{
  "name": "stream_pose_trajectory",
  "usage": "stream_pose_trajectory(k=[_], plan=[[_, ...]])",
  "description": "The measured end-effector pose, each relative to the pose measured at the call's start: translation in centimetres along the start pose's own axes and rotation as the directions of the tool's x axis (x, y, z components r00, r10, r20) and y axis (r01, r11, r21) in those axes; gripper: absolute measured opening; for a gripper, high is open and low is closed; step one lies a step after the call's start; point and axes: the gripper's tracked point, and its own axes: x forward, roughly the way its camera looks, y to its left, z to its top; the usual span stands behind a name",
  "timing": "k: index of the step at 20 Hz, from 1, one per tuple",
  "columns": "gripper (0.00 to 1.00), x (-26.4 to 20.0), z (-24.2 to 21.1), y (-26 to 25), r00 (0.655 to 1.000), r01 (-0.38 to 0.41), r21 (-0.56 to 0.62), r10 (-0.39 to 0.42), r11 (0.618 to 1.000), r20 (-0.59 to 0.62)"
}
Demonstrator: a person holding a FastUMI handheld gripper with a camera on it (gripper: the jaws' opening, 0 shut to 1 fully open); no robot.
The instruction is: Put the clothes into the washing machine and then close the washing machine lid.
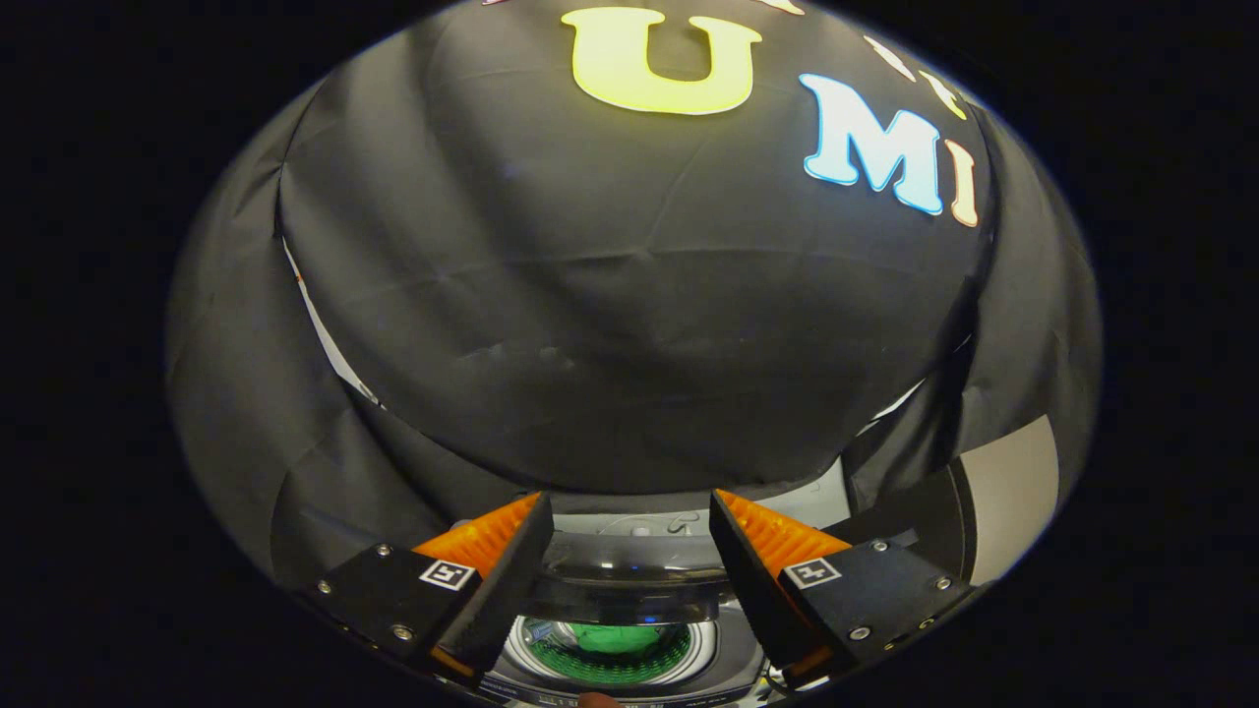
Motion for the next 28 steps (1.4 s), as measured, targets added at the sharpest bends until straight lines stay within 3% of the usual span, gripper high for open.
stream_pose_trajectory(k=[16,20,28], plan=[[0.99,-0.2,-1.1,0.3,0.998,-0.012,0.036,0.009,0.999,0.059],[0.99,-1.2,-0.7,0.1,0.982,0.014,0.045,-0.022,0.999,0.189],[0.99,-2.4,-2.3,0.3,0.972,-0.008,0.032,0.000,0.999,0.234]])
